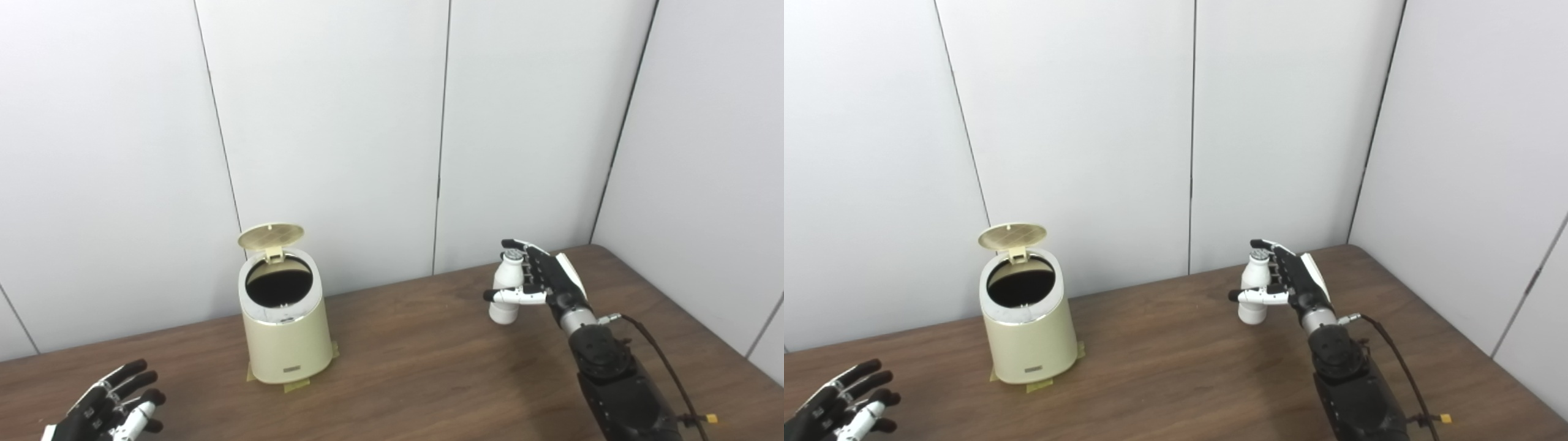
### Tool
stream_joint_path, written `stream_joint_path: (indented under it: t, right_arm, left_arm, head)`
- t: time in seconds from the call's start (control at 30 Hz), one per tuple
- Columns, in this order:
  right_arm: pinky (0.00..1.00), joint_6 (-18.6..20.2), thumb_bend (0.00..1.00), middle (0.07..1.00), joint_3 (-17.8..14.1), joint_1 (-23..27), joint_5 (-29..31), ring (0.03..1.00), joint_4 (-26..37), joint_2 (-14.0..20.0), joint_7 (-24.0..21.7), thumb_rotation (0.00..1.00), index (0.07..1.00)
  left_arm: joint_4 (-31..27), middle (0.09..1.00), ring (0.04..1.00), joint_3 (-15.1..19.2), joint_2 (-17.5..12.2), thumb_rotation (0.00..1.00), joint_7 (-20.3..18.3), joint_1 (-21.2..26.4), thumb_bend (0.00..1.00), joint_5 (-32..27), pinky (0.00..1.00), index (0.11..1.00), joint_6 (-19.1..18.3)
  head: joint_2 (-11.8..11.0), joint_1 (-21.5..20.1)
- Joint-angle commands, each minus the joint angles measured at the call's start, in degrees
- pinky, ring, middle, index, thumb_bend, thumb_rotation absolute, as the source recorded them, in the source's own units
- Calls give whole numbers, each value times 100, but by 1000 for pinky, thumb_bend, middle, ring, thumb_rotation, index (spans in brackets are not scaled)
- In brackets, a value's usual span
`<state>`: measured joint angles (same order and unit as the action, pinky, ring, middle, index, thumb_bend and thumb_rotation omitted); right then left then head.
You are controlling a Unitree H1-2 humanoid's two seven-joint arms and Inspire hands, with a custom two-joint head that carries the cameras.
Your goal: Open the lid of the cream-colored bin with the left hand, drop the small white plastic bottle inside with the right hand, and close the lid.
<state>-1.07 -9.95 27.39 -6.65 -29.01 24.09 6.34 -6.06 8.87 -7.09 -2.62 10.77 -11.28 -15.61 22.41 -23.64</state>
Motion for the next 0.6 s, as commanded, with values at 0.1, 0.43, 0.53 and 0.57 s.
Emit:
stream_joint_path:
  t: [0.1, 0.43, 0.53, 0.57]
  right_arm:
    - [304, -548, 531, 437, -28, 415, -339, 361, -65, -14, 763, 0, 541]
    - [330, -607, 509, 477, -77, 359, -305, 373, 29, 19, 872, 0, 553]
    - [348, -624, 509, 480, -66, 347, -348, 380, 66, 35, 897, 0, 555]
    - [351, -664, 509, 481, -64, 341, -343, 381, 78, 40, 890, 0, 555]
  left_arm:
    - [-126, 713, 613, 8, -75, 0, -58, 180, 434, -31, 412, 727, 190]
    - [-154, 726, 629, -23, -88, 0, -39, 186, 429, 32, 442, 740, 170]
    - [-113, 722, 617, -9, -73, 0, -53, 205, 437, -17, 423, 733, 190]
    - [-104, 720, 614, -15, -69, 0, -49, 206, 438, -5, 418, 731, 204]
  head:
    - [1, -3]
    - [82, 49]
    - [86, 85]
    - [82, 102]
